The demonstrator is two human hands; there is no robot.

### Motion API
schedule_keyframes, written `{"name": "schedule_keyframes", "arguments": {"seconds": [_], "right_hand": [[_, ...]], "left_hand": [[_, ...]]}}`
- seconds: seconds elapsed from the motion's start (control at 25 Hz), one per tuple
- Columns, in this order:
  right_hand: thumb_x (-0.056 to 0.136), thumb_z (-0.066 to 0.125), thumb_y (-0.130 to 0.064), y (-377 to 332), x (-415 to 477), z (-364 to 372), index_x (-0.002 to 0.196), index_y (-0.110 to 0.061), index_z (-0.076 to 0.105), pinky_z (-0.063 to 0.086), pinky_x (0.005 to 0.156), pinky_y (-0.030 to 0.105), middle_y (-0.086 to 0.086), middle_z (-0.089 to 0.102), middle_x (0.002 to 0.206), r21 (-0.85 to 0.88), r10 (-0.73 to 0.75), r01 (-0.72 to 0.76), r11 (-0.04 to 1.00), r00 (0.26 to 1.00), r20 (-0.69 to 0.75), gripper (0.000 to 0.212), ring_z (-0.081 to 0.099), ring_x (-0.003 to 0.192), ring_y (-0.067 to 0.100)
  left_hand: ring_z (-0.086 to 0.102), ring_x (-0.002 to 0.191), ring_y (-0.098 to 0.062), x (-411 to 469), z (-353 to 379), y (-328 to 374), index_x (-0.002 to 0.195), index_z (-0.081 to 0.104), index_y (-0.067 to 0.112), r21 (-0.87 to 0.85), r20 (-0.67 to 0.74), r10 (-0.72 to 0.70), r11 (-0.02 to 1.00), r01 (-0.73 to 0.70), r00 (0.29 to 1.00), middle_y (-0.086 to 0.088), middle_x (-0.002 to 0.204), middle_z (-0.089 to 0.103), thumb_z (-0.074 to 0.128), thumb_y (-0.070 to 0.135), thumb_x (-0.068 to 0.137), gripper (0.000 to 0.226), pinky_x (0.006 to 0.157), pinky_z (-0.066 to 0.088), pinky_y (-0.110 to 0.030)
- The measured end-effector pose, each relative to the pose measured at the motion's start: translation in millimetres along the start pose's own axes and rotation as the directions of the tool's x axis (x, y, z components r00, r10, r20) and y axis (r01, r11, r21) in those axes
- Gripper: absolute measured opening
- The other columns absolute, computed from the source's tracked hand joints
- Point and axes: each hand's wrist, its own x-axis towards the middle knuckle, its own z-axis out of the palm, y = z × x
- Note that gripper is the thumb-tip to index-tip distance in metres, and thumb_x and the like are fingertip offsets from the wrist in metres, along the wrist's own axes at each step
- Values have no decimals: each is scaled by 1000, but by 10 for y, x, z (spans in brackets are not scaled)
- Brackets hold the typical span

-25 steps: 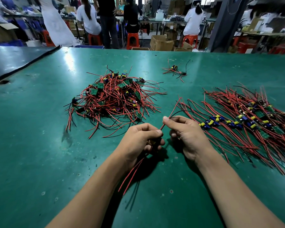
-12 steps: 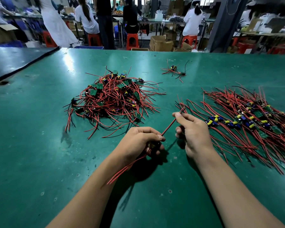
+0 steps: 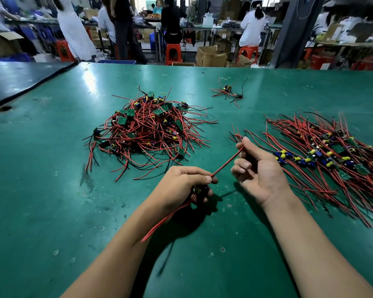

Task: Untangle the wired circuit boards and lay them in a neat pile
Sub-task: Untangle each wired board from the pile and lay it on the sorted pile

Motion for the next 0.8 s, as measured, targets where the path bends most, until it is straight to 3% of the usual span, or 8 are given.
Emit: {"name": "schedule_keyframes", "arguments": {"seconds": [0.2,0.28,0.4,0.48,0.64,0.8], "right_hand": [[91,60,-18,-21,11,-3,59,-9,60,25,36,15,-3,40,62,188,126,-132,973,991,46,33,29,31,4],[90,62,-19,-6,12,-1,61,-9,60,24,35,15,-3,42,58,177,137,-143,974,989,48,31,29,31,3],[93,65,-26,41,6,-9,74,-10,65,27,39,15,-5,46,58,-126,-12,10,992,1000,-16,25,32,37,3],[91,68,-29,115,-12,-9,81,-10,70,30,40,17,-6,49,61,-362,-123,127,923,992,34,21,36,41,5],[86,73,-33,329,-140,54,88,-13,76,33,37,15,1,59,58,-550,76,82,831,963,257,20,50,39,10],[92,69,-31,347,-156,62,86,-12,78,36,39,15,2,62,57,-573,105,72,817,957,269,21,53,40,10]], "left_hand": [[56,46,-18,-10,-19,-4,83,74,3,44,64,3,999,-5,998,-13,62,66,60,1,89,16,46,44,-19],[57,47,-18,-6,-28,-10,81,73,2,43,55,3,999,-6,998,-13,62,66,59,0,89,16,47,45,-20],[59,48,-19,-2,-48,-30,79,71,1,-7,16,9,1000,-9,1000,-13,61,66,59,0,89,16,49,47,-21],[59,48,-19,5,-42,-42,78,70,1,-30,-11,16,999,-16,1000,-13,61,66,61,2,90,15,48,48,-21],[58,45,-19,16,-22,-56,77,68,2,-106,-51,36,994,-41,998,-13,60,65,57,5,94,21,44,49,-22],[57,45,-19,23,-32,-55,71,71,7,-111,-59,42,993,-48,997,-13,60,65,58,2,92,25,44,50,-23]]}}
